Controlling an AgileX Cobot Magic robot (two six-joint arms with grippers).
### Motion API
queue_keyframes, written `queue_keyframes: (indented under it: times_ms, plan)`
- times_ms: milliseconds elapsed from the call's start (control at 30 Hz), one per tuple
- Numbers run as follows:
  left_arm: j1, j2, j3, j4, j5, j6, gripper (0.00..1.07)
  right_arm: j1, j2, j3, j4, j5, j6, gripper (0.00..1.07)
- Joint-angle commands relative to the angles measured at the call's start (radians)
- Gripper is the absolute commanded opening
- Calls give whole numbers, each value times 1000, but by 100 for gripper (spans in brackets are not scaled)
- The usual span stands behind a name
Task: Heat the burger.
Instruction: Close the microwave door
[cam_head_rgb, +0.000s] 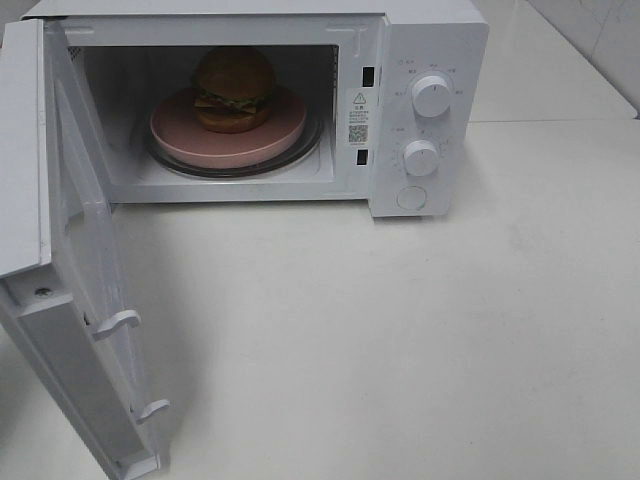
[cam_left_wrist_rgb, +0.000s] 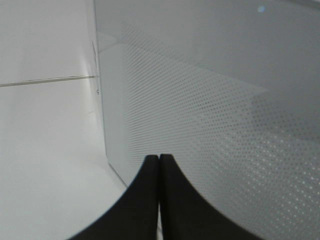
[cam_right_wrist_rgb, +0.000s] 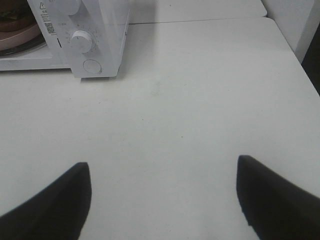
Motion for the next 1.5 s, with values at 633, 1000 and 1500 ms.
queue_keyframes:
  times_ms: [633, 1000, 1500]
  plan:
    - [-279, 286, -133, -120, -114, 50, 0, -3, -26, 4, 3, -14, -11, 76]
    - [-390, 359, -245, -174, -108, 47, 0, -3, -26, 4, 3, -14, -11, 76]
    - [-598, 456, -459, -319, 7, 50, 0, -3, -26, 4, 3, -14, -11, 76]
